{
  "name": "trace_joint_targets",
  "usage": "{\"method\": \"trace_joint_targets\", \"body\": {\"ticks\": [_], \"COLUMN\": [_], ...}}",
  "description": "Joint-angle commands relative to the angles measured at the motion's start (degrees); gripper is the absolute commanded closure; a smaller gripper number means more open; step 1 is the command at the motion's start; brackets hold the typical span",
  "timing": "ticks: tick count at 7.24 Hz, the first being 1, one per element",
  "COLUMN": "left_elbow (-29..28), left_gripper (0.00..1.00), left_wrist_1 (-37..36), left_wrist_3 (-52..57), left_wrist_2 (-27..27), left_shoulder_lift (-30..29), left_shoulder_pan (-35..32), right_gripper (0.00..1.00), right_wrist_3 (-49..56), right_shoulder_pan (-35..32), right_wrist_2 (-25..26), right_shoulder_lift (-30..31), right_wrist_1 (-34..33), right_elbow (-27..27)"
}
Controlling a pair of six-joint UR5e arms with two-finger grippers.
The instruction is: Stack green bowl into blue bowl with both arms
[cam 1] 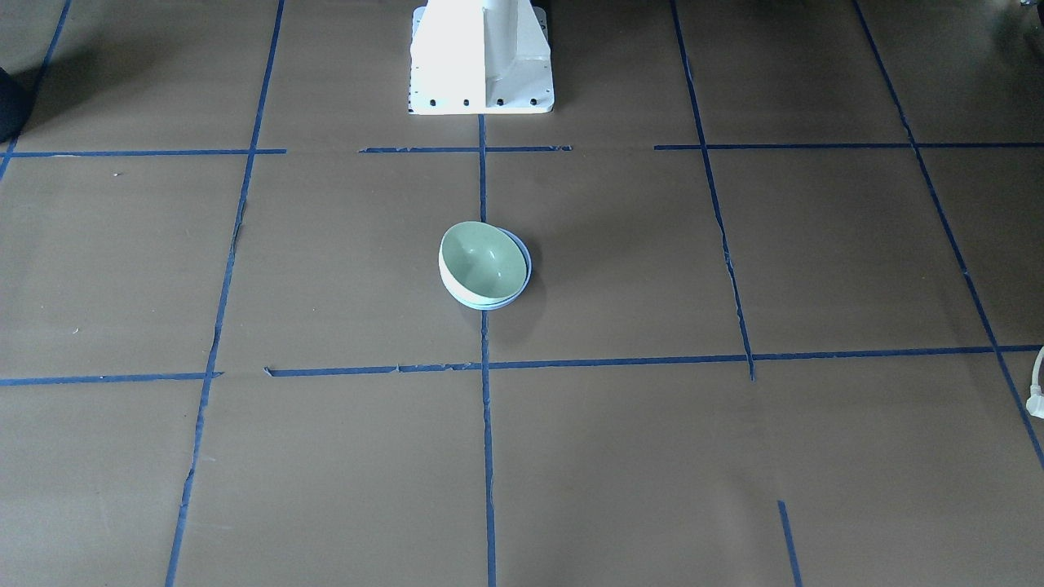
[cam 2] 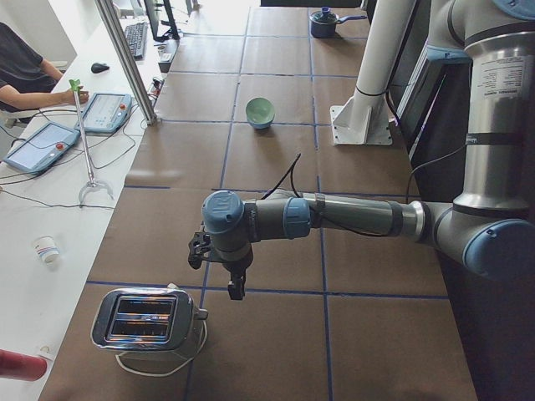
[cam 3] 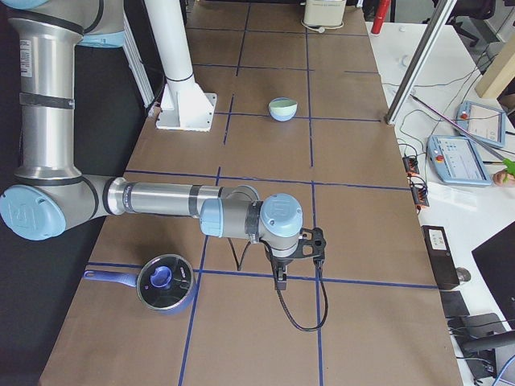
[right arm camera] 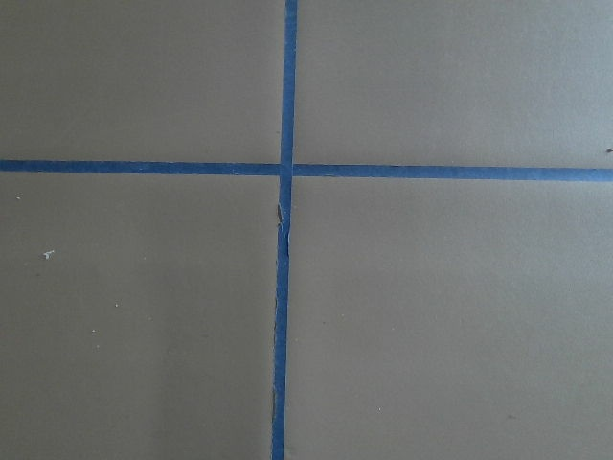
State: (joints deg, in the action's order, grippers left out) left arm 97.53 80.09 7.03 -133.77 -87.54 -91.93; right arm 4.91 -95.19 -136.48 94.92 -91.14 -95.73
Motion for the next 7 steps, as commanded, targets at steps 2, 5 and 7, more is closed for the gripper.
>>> {"method": "trace_joint_targets", "body": {"ticks": [2, 5, 7], "left_elbow": [0.02, -0.06, 0.02], "left_gripper": [0.00, 0.00, 0.00], "left_wrist_1": [0.07, 0.07, 0.07], "left_wrist_3": [0.00, 0.00, 0.00], "left_wrist_2": [0.00, 0.00, 0.00], "left_shoulder_lift": [0.00, -0.09, -0.18], "left_shoulder_pan": [0.00, 0.09, 0.09], "right_gripper": [0.00, 0.00, 0.00], "right_wrist_3": [-0.08, -0.08, -0.08], "right_shoulder_pan": [0.00, -0.08, -0.08], "right_wrist_2": [-0.01, -0.62, -0.63], "right_shoulder_lift": [0.00, -0.35, -0.18], "right_wrist_1": [0.00, -0.09, -0.09], "right_elbow": [-0.16, -0.77, -1.03]}}
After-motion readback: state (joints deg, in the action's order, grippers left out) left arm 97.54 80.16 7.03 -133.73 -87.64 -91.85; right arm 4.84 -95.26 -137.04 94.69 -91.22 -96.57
